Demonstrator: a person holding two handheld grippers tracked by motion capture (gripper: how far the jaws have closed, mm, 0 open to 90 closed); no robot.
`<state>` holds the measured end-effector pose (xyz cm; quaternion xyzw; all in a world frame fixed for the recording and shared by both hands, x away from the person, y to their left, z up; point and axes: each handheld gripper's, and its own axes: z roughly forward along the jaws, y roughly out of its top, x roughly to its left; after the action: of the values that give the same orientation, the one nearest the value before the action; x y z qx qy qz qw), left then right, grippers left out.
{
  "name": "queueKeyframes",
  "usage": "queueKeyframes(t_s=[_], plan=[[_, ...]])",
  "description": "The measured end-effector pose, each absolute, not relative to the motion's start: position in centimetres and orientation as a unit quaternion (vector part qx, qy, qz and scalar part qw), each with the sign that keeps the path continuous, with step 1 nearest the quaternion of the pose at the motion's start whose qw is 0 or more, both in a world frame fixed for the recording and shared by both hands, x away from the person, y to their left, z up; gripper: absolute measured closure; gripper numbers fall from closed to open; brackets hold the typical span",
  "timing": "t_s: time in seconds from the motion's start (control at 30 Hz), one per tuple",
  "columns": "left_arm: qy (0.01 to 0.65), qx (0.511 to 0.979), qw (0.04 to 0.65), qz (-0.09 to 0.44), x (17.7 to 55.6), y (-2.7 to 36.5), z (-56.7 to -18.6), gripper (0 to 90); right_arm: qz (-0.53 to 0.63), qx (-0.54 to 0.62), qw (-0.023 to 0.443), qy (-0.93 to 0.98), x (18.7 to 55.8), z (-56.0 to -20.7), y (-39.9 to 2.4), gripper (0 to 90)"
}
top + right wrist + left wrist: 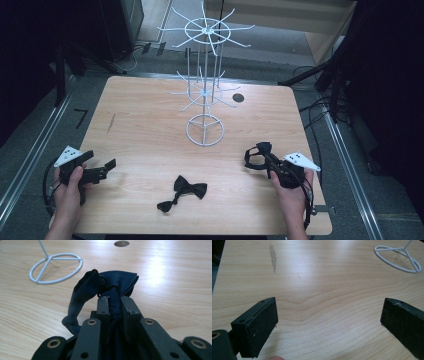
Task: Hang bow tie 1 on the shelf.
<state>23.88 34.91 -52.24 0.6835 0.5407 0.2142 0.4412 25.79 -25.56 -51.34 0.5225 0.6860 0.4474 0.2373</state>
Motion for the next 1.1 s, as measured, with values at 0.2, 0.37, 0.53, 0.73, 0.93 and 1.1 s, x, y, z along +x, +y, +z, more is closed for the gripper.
queueKeyframes(t_s=[0.2,0.37,0.53,0.73,0.93,1.1], plan=[[0.541,0.683,0.442,0.214,23.9,34.9,-52.2,1.6,0.466,0.511,0.239,0.682,25.4,-50.2,-24.7,78.8],[0.541,0.682,0.443,0.215,23.9,34.9,-52.3,1.6,0.476,0.499,0.239,0.684,25.3,-49.5,-23.6,78.8],[0.541,0.681,0.445,0.215,23.9,34.9,-52.3,1.6,0.485,0.489,0.238,0.685,25.3,-48.9,-22.8,78.8],[0.541,0.681,0.445,0.214,23.8,35.0,-52.3,1.6,0.493,0.478,0.238,0.686,25.4,-48.2,-21.8,78.7],[0.540,0.681,0.445,0.214,23.8,35.0,-52.3,1.6,0.511,0.468,0.234,0.682,25.2,-47.3,-21.0,78.7],[0.541,0.681,0.445,0.213,23.9,35.0,-52.3,1.6,0.520,0.457,0.235,0.682,25.0,-46.6,-20.3,78.7]])
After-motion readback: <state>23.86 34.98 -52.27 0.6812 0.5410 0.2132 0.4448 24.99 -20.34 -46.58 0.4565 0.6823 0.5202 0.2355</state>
